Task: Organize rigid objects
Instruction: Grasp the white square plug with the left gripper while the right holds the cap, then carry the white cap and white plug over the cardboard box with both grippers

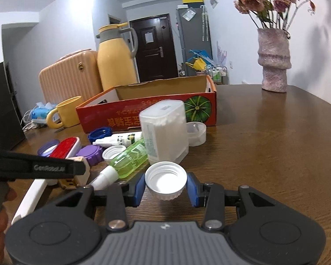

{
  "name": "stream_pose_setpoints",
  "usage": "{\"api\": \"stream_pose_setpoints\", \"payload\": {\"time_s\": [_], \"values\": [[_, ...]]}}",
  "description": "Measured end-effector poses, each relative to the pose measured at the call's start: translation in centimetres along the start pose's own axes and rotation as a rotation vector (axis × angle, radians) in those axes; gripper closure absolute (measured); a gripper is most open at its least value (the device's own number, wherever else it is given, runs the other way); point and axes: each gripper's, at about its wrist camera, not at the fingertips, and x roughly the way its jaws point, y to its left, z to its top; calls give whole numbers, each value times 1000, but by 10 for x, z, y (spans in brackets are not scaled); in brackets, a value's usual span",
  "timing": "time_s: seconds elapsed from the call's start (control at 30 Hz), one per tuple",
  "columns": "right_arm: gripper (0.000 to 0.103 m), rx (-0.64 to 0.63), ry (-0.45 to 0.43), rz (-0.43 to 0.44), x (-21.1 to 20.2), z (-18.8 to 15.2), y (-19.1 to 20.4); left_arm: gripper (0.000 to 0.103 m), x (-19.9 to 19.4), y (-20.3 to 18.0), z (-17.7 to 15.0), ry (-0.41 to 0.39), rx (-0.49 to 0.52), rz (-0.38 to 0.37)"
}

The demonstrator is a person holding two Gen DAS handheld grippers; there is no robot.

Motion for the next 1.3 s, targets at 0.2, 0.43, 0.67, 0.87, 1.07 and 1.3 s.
{"api": "stream_pose_setpoints", "payload": {"time_s": [0.2,0.43,0.67,0.87,1.07,1.3], "values": [[64,33,14,3,3,0,-5,54,8,-4,-2,28,6,12],[64,42,18,15,4,-2,-6,58,24,-3,-6,52,-14,26],[64,55,24,18,6,-2,-7,64,23,-1,-8,32,-12,12],[64,64,21,12,6,-2,-9,64,17,-1,-9,25,-2,0],[64,58,4,5,5,-1,-7,64,1,4,-7,-16,-10,-25],[64,26,-45,-6,-5,5,0,64,-22,12,-1,-66,-19,-52]]}}
